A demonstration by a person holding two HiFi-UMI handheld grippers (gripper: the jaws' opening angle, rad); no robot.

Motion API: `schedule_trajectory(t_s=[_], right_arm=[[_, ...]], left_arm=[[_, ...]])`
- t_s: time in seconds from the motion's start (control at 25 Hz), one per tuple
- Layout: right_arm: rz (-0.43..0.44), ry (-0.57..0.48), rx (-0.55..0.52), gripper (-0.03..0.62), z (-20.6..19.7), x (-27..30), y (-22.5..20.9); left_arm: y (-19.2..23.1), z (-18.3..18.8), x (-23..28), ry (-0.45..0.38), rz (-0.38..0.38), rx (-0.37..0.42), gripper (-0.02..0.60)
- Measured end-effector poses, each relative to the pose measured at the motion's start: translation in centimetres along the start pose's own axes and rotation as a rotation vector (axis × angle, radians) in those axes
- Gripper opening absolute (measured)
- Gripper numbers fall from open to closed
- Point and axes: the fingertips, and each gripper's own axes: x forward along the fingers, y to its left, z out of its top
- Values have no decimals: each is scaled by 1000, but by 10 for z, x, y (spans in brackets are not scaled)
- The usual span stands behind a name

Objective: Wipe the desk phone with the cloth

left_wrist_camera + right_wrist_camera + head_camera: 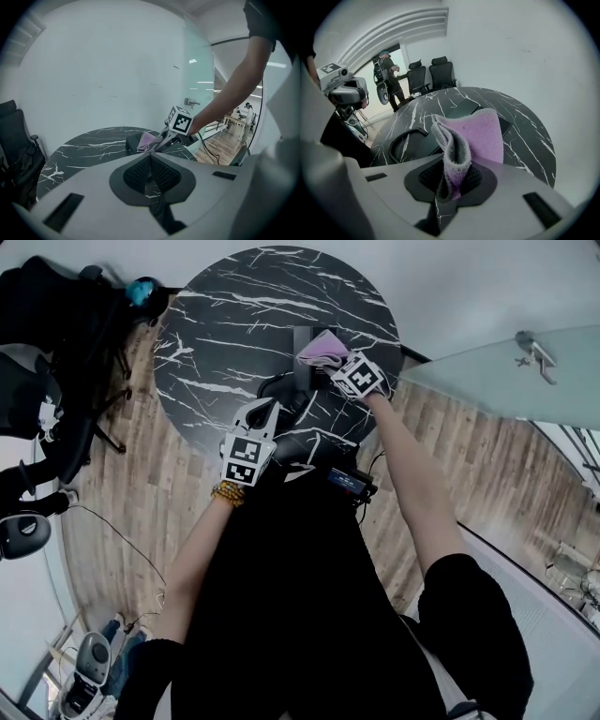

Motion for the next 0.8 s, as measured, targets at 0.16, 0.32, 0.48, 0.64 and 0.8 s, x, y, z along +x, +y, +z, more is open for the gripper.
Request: schedule_trajectory(t_s=[0.16,0.32,0.48,0.64,0.8], right_arm=[[15,2,28,63,-6,1,7],[37,15,41,63,-15,3,17],[46,23,56,63,-22,4,23],[56,21,60,63,-26,5,30],[62,28,76,63,-32,4,35]], left_arm=[[-2,0,1,-1,-6,2,14],[-4,1,1,-1,-11,3,14],[-6,1,3,3,-19,9,14],[-8,0,4,3,-22,8,14],[-11,2,5,2,-26,11,14]])
